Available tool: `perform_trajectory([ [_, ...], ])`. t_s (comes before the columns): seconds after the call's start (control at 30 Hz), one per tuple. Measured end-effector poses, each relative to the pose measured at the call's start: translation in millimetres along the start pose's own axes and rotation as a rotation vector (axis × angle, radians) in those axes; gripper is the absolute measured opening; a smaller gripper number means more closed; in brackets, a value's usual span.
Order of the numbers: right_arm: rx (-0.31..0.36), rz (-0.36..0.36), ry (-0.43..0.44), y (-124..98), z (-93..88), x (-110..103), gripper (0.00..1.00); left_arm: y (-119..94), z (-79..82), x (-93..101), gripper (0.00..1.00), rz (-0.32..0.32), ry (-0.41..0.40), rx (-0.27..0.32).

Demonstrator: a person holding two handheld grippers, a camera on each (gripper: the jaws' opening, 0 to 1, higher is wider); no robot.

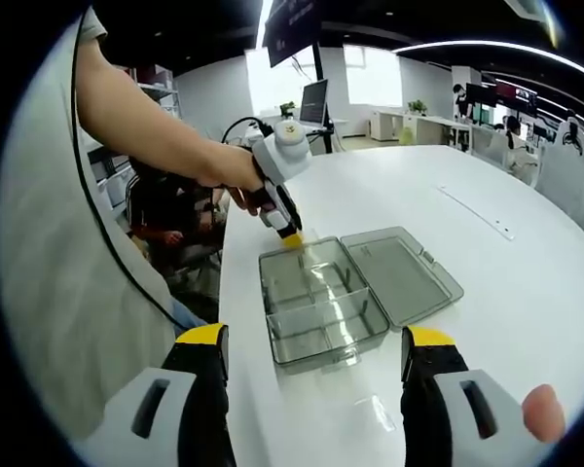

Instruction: Insert the divider into the dual guide fixture by aligning both edges with the guide slots and pushing it downward to the bottom, including one-sided entry, uneven engagement, binding, and posture correction.

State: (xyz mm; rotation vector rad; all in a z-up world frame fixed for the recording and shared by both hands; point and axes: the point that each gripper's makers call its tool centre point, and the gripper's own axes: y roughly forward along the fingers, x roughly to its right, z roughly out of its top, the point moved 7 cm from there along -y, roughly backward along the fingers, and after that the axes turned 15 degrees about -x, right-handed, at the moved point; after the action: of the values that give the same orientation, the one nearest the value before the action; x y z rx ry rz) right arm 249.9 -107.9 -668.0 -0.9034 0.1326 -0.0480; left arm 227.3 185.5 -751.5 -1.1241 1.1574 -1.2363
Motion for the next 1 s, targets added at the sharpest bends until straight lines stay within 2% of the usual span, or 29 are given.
perform_trajectory([
  [0.27,0.002,0.000,0.001,0.2,1.0,-0.3,0.70,-0.3,-6.5,-2.0,0.42,0.001,-0.007,-0.019],
  [1.0,0.004,-0.001,0.004,1.4,1.5,-2.0,0.70,0.3,-8.6,0.9,0.36,0.003,-0.043,-0.055],
])
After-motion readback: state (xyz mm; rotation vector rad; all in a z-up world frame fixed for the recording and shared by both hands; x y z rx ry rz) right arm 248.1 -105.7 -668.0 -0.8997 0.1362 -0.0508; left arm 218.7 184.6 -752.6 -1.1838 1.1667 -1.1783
